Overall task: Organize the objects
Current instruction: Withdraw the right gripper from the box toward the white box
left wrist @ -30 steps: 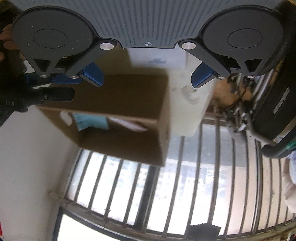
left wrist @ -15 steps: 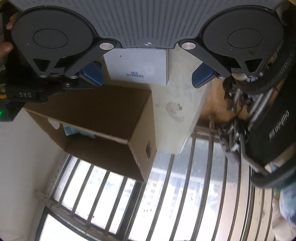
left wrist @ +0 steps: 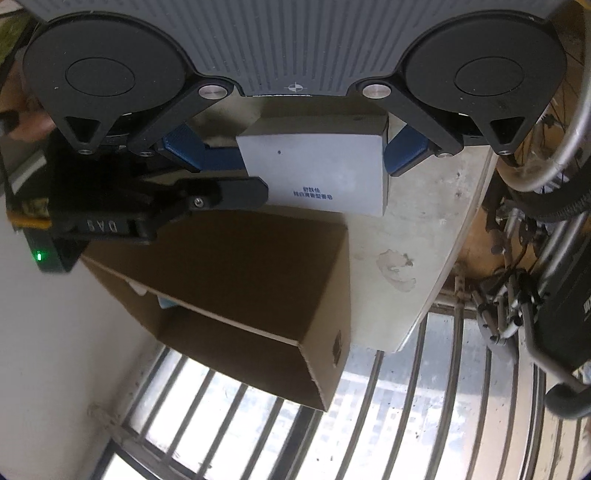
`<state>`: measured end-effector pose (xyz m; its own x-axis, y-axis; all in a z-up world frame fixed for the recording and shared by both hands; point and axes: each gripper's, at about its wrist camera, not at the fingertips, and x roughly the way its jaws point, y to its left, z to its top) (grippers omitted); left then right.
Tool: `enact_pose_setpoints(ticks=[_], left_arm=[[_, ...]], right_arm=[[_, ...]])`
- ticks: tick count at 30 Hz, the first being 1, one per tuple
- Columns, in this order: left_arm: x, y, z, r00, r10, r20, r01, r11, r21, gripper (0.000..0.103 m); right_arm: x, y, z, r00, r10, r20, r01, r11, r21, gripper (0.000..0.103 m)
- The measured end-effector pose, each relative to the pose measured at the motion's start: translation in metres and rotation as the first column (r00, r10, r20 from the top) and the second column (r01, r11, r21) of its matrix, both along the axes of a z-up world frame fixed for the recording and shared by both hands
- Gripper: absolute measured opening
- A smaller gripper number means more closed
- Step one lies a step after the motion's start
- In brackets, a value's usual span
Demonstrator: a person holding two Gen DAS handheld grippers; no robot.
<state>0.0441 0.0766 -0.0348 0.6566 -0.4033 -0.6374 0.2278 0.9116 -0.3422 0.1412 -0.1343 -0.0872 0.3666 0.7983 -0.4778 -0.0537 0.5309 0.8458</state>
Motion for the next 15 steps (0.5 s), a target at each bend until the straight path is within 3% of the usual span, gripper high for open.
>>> enact_pose_setpoints(ticks=[6,15], left_arm=[[-0.002,-0.014,0.001,0.998,-0.060,-0.001,0.060,0.998,0.027,0.103],[0.004,-0.061,0.001,0.979,-0.202,0.001,0.202,0.979,0.013,0.103]], right_arm=[[0.000,-0.009,0.002,1.000,-0.006,0.009,0.006,1.000,-0.007,0.065],[-0.023,-0.057,0.001,0.994,-0.112,0.017,0.112,0.994,-0.002,0.065]])
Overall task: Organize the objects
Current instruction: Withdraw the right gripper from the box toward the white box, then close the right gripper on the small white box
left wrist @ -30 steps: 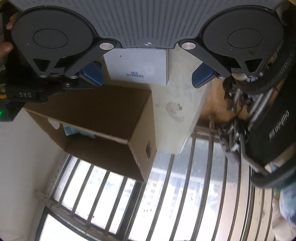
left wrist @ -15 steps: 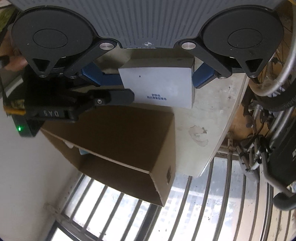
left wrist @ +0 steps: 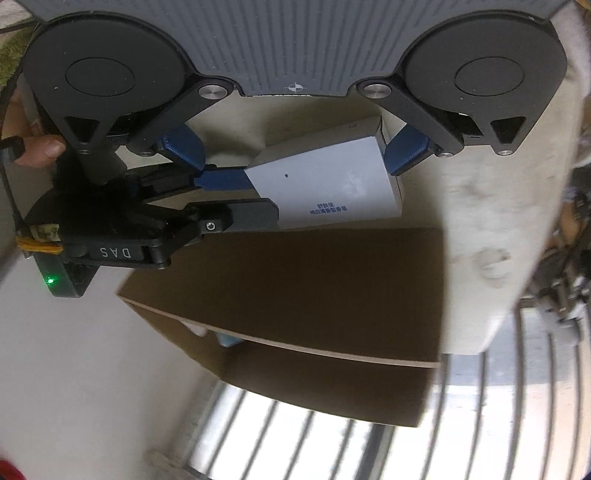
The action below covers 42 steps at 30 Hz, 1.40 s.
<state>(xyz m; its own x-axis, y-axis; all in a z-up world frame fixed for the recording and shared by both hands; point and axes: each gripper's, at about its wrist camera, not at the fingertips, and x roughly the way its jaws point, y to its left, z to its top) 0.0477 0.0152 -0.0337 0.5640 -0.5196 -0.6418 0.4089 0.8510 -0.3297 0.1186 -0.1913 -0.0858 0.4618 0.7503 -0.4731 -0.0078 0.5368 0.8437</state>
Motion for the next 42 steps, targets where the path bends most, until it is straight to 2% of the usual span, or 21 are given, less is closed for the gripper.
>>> enact_pose_setpoints(ticks=[6,10,15,20,23,27,33,37,42], left_arm=[[-0.001,-0.035,-0.001,0.994,-0.113,0.014,0.112,0.994,0.011,0.103],[-0.001,-0.045,-0.003,0.988,-0.150,0.031,0.149,0.989,0.026,0.103],[-0.004,-0.047,-0.007,0.990,-0.134,0.050,0.131,0.990,0.055,0.102],[-0.004,-0.050,-0.010,0.992,-0.109,0.064,0.103,0.991,0.091,0.098],[-0.003,-0.049,-0.011,0.993,-0.091,0.069,0.084,0.992,0.098,0.093],[-0.003,-0.052,-0.011,0.993,-0.079,0.084,0.069,0.990,0.125,0.087],[-0.005,-0.053,-0.013,0.992,-0.076,0.098,0.061,0.987,0.152,0.087],[-0.002,-0.056,-0.014,0.993,-0.067,0.094,0.052,0.986,0.157,0.086],[0.002,-0.060,-0.014,0.994,-0.055,0.099,0.040,0.988,0.150,0.086]], right_arm=[[-0.023,-0.039,0.000,0.994,-0.105,0.008,0.105,0.994,-0.009,0.065],[-0.037,-0.055,0.000,0.988,-0.154,0.018,0.154,0.988,-0.020,0.065],[-0.044,-0.061,-0.001,0.985,-0.167,0.038,0.167,0.986,-0.008,0.065],[-0.046,-0.051,0.007,0.979,-0.166,0.115,0.182,0.974,-0.137,0.065],[-0.047,-0.047,0.011,0.976,-0.166,0.140,0.188,0.968,-0.167,0.064],[-0.047,-0.044,0.009,0.977,-0.157,0.142,0.180,0.969,-0.169,0.061],[-0.048,-0.036,0.005,0.980,-0.143,0.140,0.170,0.965,-0.200,0.056],[-0.049,-0.038,0.004,0.976,-0.167,0.137,0.193,0.959,-0.207,0.045],[-0.050,-0.038,0.002,0.976,-0.164,0.145,0.192,0.958,-0.214,0.046]])
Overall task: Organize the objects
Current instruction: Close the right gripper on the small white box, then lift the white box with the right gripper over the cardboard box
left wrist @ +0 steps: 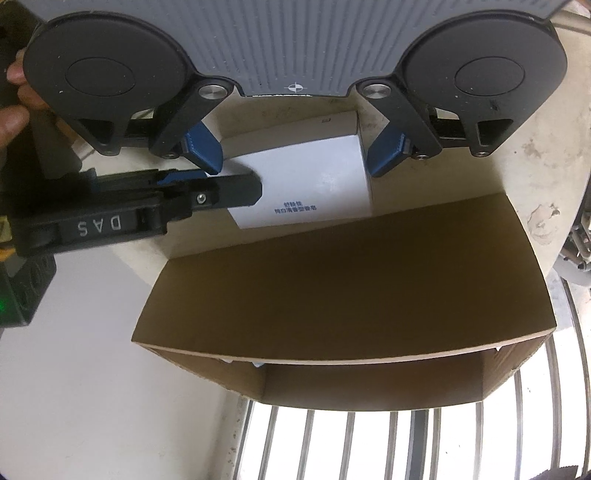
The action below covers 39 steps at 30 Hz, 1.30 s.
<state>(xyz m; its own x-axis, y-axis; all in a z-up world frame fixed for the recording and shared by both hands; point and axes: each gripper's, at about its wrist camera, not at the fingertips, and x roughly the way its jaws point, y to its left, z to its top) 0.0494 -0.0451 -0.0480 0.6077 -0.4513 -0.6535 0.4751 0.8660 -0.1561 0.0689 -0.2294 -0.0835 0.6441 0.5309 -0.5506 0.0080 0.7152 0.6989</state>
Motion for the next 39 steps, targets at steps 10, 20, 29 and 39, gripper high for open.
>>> enact_pose_setpoints(ticks=[10,20,29,39], left_arm=[[-0.002,0.000,0.003,1.000,0.002,0.003,-0.002,1.000,-0.005,0.086],[-0.006,-0.001,0.009,1.000,0.006,0.013,-0.006,1.000,-0.015,0.086],[-0.022,0.005,0.026,0.997,0.011,0.074,-0.008,0.999,-0.040,0.085],[-0.040,0.008,0.076,0.968,0.007,0.250,0.009,0.998,-0.064,0.085]], right_arm=[[-0.003,0.007,0.005,1.000,-0.007,0.013,0.007,0.999,-0.041,0.046],[-0.005,0.010,0.012,0.999,-0.012,0.033,0.014,0.998,-0.059,0.046],[-0.015,0.015,0.027,0.997,-0.011,0.072,0.016,0.997,-0.078,0.046],[-0.030,0.018,0.078,0.975,0.000,0.220,0.029,0.992,-0.124,0.046]])
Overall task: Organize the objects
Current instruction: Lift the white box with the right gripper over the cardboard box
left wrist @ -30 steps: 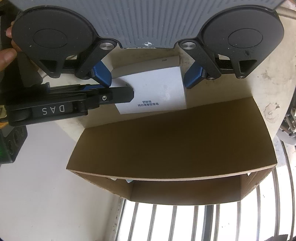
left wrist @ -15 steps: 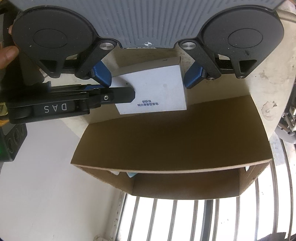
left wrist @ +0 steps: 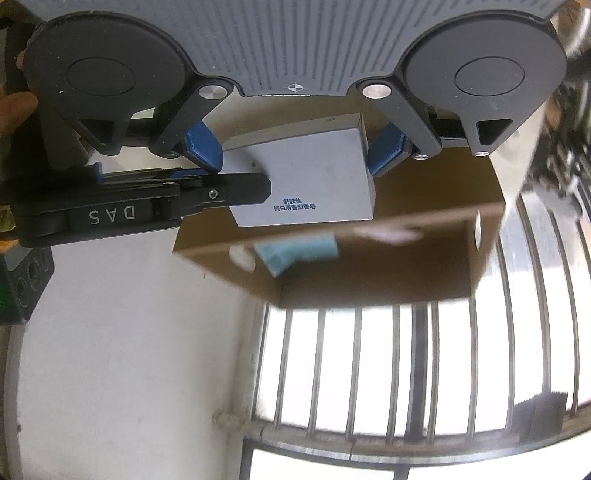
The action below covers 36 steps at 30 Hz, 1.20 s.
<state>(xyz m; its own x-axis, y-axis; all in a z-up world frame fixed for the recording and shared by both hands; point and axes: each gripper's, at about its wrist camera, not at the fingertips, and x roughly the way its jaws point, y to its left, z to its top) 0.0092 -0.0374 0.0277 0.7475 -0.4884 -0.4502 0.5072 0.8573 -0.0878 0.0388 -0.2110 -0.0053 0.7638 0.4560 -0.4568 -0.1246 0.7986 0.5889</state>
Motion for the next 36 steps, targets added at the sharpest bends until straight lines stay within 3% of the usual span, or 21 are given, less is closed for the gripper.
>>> enact_pose_setpoints(ticks=[11,16,21,28,32,36], left_arm=[[0.020,-0.022,0.052,0.987,-0.006,0.159,0.003,1.000,0.019,0.085],[0.054,-0.036,0.063,0.986,-0.012,0.164,0.007,0.999,0.032,0.086],[0.087,-0.047,0.060,0.992,-0.024,0.125,0.017,0.998,0.060,0.086],[0.149,-0.049,0.040,0.993,-0.065,-0.095,0.066,0.998,0.010,0.086],[0.179,-0.047,0.028,0.967,-0.097,-0.237,0.089,0.995,-0.043,0.085],[0.203,-0.051,0.019,0.935,-0.123,-0.332,0.110,0.992,-0.057,0.086]], right_arm=[[0.013,-0.008,0.062,0.987,-0.002,0.160,0.013,0.998,-0.067,0.046],[0.040,-0.021,0.076,0.985,-0.001,0.171,0.011,0.998,-0.057,0.046],[0.075,-0.040,0.076,0.992,-0.006,0.127,0.010,0.999,-0.032,0.046],[0.132,-0.070,0.056,0.999,0.009,-0.034,-0.009,1.000,0.011,0.046],[0.161,-0.083,0.037,0.987,0.025,-0.162,-0.022,1.000,0.020,0.046],[0.176,-0.090,0.023,0.966,0.050,-0.255,-0.050,0.999,0.007,0.046]])
